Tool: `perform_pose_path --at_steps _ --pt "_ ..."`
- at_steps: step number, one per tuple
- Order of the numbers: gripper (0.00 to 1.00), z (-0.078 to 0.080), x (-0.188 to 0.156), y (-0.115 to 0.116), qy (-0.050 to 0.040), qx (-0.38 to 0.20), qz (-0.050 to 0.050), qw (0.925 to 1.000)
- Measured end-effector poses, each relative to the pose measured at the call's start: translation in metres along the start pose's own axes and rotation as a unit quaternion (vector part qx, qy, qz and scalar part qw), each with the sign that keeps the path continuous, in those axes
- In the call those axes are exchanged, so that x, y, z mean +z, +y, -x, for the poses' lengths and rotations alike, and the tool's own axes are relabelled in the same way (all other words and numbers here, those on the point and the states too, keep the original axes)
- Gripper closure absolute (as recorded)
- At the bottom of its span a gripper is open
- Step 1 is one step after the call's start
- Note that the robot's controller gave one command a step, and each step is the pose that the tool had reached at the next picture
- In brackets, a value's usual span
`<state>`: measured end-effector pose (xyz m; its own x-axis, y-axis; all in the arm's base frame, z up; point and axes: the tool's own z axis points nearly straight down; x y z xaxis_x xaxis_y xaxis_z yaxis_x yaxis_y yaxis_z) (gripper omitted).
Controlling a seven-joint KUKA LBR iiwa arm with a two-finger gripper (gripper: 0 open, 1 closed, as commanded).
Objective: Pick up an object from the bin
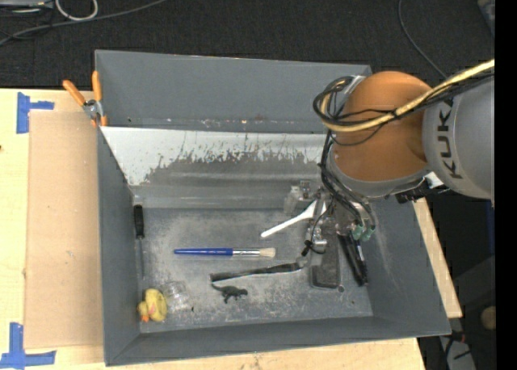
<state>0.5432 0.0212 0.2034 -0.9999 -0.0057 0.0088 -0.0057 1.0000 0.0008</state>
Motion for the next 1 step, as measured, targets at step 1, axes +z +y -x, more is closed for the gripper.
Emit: perform_pose_path --at_steps 1 --pt "0.0 0.0016 -0.0036 0.0 -0.0037 0.0 0.0 1.0"
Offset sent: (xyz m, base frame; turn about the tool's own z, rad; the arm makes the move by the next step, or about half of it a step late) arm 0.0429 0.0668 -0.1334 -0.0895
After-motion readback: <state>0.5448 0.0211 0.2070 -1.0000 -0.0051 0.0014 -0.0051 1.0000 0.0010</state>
